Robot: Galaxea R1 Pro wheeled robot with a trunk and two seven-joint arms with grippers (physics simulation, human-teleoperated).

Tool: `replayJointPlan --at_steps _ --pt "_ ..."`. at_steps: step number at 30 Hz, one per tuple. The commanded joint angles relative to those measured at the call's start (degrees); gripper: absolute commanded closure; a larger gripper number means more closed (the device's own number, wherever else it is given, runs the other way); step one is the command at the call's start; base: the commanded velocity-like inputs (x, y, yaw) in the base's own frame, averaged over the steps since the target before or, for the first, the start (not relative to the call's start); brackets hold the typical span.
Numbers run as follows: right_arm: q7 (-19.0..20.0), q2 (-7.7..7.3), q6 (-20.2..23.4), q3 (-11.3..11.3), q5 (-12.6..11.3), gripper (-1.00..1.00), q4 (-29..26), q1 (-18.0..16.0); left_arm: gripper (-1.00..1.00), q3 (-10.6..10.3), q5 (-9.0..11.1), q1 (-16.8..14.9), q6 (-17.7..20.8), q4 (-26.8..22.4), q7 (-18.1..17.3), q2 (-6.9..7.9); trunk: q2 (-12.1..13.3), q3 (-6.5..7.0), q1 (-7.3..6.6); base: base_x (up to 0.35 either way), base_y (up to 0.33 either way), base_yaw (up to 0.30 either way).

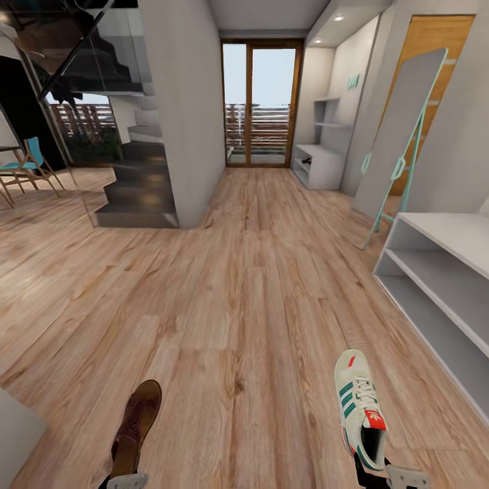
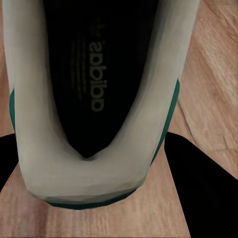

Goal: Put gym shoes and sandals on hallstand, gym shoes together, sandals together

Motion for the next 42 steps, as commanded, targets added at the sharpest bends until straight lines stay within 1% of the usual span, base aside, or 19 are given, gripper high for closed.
replayJointPlan --at_steps 1,17,42 --pt "0.51 0.05 -0.22 -0.42 0.20 1.00 0.02 -0.07 1.00 0.51 -0.60 -0.05 -0.16 0.04 -0.19 -0.02 -0.02 -0.04 0.02 0.339 0.000 0.000" --pt "0.50 0.07 -0.22 -0.42 0.20 1.00 0.10 -0.07 1.00 0.51 -0.60 -0.05 -0.15 0.04 -0.19 -0.02 -0.02 1.10 0.02 0.339 0.000 0.000" --pt "0.52 0.08 -0.22 -0.42 0.28 1.00 0.11 -0.07 1.00 0.51 -0.60 -0.05 -0.15 0.04 -0.19 -0.02 -0.02 1.17 0.02 0.339 0.000 0.000"
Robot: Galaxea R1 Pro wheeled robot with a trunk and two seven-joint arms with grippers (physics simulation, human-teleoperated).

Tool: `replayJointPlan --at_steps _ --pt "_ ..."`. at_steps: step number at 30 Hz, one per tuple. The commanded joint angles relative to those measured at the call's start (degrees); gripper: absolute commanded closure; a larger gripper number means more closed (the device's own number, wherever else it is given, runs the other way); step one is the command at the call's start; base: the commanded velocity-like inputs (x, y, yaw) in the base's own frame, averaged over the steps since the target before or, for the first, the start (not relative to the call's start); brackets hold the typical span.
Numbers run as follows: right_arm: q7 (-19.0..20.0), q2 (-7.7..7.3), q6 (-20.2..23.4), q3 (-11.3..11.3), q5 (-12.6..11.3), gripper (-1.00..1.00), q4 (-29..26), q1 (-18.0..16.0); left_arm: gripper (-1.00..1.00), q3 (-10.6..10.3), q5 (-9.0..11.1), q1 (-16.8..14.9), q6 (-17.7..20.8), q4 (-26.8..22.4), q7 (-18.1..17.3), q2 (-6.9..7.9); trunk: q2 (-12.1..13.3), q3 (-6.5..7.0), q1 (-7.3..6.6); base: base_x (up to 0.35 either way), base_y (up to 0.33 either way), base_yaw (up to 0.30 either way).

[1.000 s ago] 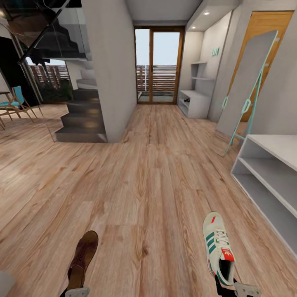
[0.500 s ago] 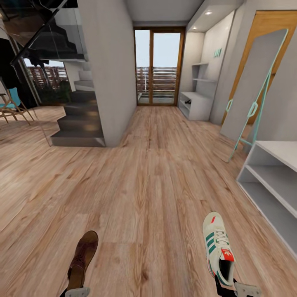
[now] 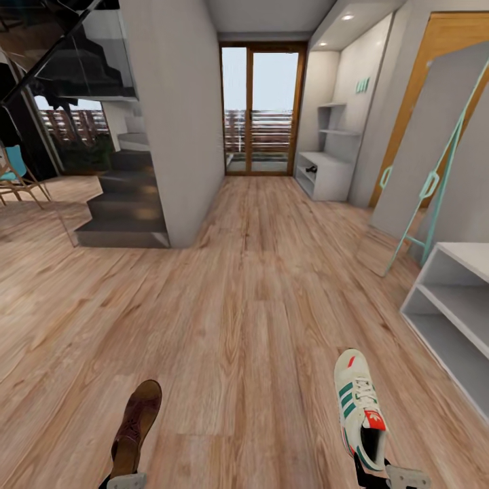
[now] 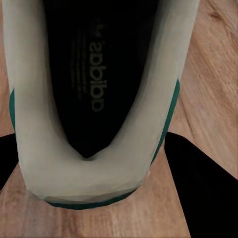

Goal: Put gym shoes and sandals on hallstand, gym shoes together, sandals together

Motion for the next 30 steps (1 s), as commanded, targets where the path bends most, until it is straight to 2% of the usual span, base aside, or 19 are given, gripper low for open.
replayJointPlan --at_steps 1,11,30 --pt "0.47 0.05 -0.22 -0.42 0.20 1.00 0.02 -0.07 1.00 0.51 -0.60 -0.05 -0.17 0.04 -0.19 -0.02 -0.02 -0.04 0.02 0.339 0.000 0.000" --pt "0.45 0.03 -0.22 -0.42 0.13 1.00 0.02 -0.07 1.00 0.51 -0.60 -0.05 -0.19 0.04 -0.19 -0.02 -0.02 0.53 0.02 0.339 0.000 0.000" --pt "0.45 0.03 -0.22 -0.42 0.20 1.00 0.02 -0.07 1.00 0.51 -0.60 -0.05 -0.19 0.04 -0.19 -0.02 -0.02 0.60 0.02 0.339 0.000 0.000"
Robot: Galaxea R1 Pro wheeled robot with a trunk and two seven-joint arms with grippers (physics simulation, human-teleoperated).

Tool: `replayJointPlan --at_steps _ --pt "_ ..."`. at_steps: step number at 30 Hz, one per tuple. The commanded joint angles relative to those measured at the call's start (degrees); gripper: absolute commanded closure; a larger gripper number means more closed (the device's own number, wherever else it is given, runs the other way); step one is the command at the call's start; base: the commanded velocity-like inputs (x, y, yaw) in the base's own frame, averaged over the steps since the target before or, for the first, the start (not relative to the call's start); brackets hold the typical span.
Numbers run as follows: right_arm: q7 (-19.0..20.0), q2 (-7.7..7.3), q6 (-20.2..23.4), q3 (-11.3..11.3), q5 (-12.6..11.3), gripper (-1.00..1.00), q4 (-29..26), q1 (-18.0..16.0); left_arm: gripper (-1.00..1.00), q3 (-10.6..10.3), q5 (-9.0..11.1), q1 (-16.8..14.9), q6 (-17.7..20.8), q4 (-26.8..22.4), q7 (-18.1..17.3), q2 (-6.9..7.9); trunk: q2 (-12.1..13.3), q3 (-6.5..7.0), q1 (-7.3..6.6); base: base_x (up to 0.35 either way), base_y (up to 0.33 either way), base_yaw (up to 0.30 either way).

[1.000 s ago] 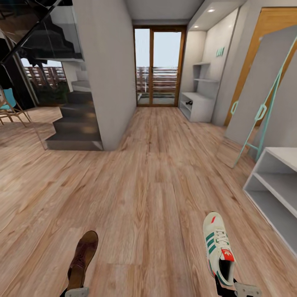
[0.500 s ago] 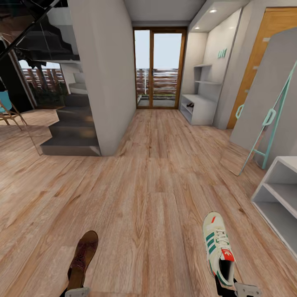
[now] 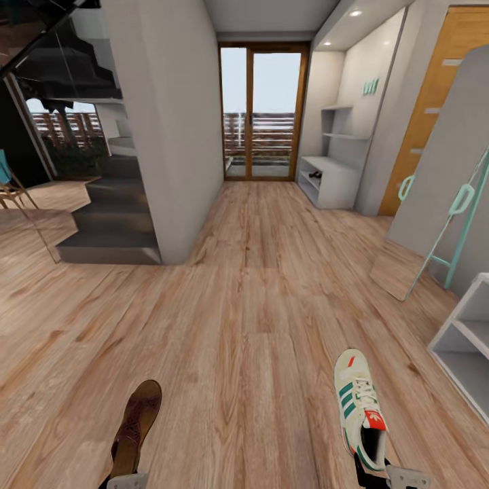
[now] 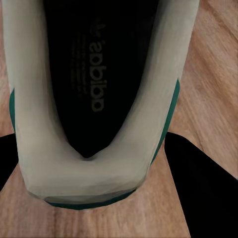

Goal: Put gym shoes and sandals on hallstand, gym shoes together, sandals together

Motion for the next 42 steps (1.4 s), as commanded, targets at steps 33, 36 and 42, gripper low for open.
replayJointPlan --at_steps 33,36,42 --pt "0.49 0.01 -0.22 -0.42 0.17 1.00 0.02 -0.07 1.00 0.51 -0.60 -0.05 -0.22 0.03 -0.19 -0.02 -0.02 -0.05 0.02 0.339 0.000 0.000" --pt "0.49 0.02 -0.22 -0.42 0.18 1.00 0.02 -0.07 1.00 0.51 -0.60 -0.05 -0.20 0.03 -0.19 -0.02 -0.02 -0.05 0.02 0.339 0.000 0.000" --pt "0.49 0.04 -0.22 -0.42 0.20 1.00 0.02 -0.07 1.00 0.51 -0.60 -0.05 -0.20 0.03 -0.19 -0.02 -0.02 -0.05 0.02 0.339 0.000 0.000"
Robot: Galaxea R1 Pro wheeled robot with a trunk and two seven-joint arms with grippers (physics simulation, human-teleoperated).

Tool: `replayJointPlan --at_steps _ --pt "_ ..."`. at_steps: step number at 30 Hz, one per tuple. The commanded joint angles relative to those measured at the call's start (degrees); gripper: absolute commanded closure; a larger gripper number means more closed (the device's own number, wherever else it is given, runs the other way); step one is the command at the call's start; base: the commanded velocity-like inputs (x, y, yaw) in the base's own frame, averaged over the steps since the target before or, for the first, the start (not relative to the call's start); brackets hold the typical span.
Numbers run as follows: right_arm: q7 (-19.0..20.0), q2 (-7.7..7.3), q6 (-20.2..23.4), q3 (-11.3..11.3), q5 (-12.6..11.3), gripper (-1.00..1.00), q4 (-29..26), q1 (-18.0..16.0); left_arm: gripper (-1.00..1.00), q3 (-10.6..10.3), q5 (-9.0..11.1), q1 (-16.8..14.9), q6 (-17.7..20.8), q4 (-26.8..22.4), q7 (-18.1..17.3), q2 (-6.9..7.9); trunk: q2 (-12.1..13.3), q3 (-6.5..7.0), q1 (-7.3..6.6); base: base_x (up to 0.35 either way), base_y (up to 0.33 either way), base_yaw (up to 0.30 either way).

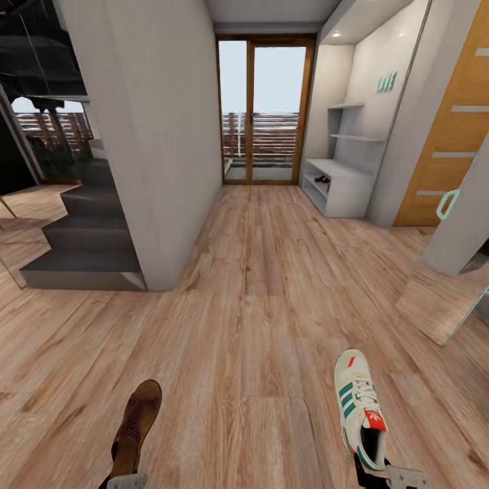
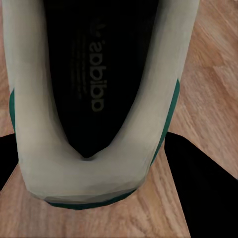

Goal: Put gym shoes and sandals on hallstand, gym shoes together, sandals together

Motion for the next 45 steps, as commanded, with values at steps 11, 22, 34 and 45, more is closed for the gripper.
replayJointPlan --at_steps 11,22,34,45 --pt "0.49 0.06 -0.22 -0.42 0.15 1.00 0.02 -0.07 1.00 0.51 -0.60 -0.05 -0.14 0.03 -0.19 -0.02 -0.02 -0.05 0.02 0.339 0.000 0.000" --pt "0.49 0.03 -0.22 -0.42 0.12 1.00 0.02 -0.07 1.00 0.51 -0.60 -0.05 -0.19 0.03 -0.19 -0.02 -0.02 -0.05 0.02 0.339 0.000 0.000" --pt "0.49 0.05 -0.22 -0.42 0.10 1.00 0.02 -0.07 1.00 0.51 -0.60 -0.05 -0.18 0.03 -0.19 -0.02 -0.02 -0.05 0.02 0.339 0.000 0.000" --pt "0.43 0.01 -0.22 -0.42 0.10 1.00 0.02 -0.07 1.00 0.51 -0.60 -0.05 -0.20 0.03 -0.19 -0.02 -0.02 -0.05 0.02 0.339 0.000 0.000"
